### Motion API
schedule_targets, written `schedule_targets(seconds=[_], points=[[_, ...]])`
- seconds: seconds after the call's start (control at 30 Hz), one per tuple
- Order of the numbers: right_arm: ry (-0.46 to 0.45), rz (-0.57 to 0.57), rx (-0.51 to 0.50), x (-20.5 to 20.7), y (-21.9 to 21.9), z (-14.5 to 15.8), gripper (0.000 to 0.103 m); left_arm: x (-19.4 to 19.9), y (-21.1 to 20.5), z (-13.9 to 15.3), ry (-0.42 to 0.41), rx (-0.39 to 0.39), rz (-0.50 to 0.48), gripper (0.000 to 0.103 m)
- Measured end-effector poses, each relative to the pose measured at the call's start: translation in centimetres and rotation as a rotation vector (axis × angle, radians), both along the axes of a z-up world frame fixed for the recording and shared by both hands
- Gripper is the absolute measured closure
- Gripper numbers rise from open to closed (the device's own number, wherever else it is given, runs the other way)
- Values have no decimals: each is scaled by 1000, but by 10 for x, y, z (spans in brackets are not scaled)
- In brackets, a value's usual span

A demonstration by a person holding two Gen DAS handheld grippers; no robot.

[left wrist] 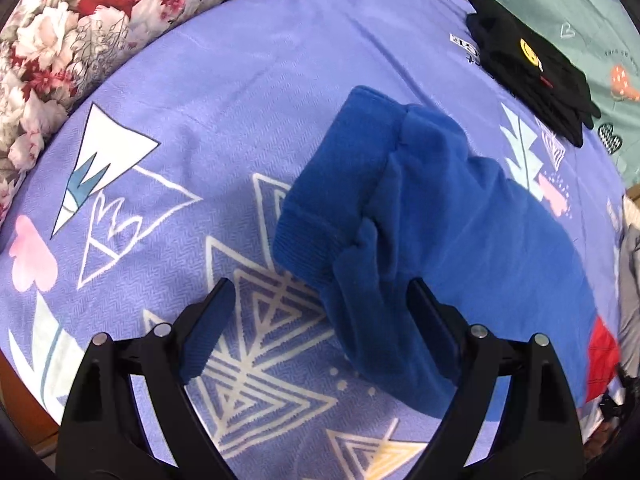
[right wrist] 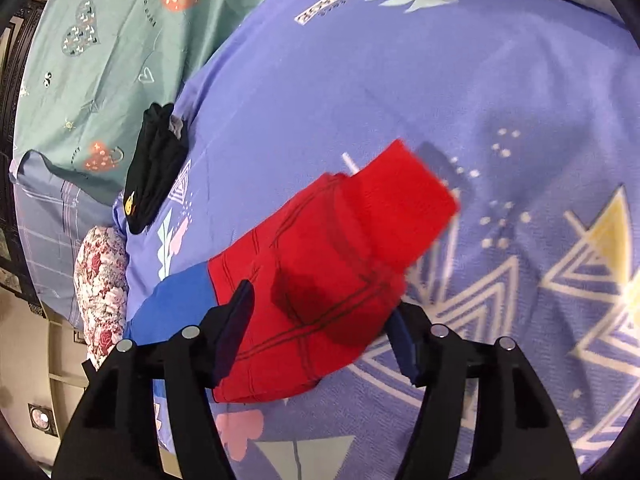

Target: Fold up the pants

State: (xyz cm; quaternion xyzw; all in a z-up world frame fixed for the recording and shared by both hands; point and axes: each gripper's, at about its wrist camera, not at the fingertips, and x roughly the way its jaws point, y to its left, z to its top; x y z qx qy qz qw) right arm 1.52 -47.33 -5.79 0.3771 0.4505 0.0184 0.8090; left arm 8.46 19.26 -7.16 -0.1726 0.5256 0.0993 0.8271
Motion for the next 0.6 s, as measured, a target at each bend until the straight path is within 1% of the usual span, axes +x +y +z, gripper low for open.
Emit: schedule_targets(seconds=[0.07, 0.1, 0.2, 0.23, 0.27, 0.3, 0.33, 0.43, 0.47, 0.5, 0.53, 0.57, 0.6], points=[[-10, -36, -33, -12, -12, 9, 39, 3, -2, -1, 0, 25, -8, 12], [-18, -55, -66, -19, -17, 15, 39, 5, -2, -2, 0, 30, -9, 12], [-23, -61, -158, -35, -24, 27, 40, 8, -4, -1, 7, 50, -11, 12], [-5, -49, -203, -39, -24, 29, 47, 9, -6, -1, 9, 60, -12, 12], [10, -38, -225, -41, -25, 29, 54, 9, -6, 2, 8, 69, -11, 12], [29, -24, -234, -42, -25, 26, 63, 8, -7, 3, 6, 75, -11, 12], [46, -2, -206, -41, -24, 21, 66, 8, -8, 5, 1, 84, -10, 12], [88, 65, -269, -30, -9, 8, 68, 4, -10, 9, -7, 106, -7, 12], [84, 81, -279, -28, -7, 5, 67, 3, -11, 9, -7, 105, -3, 12], [76, 85, -319, -24, 0, 5, 67, 2, -10, 9, -6, 102, -1, 12], [67, 100, -332, -18, 5, 5, 69, 1, -10, 9, -4, 99, 1, 13], [50, 110, -290, -15, 6, 5, 69, 0, -9, 9, -4, 94, 4, 13], [8, 114, -206, -11, 4, 7, 69, 0, -10, 9, -5, 92, 5, 13]])
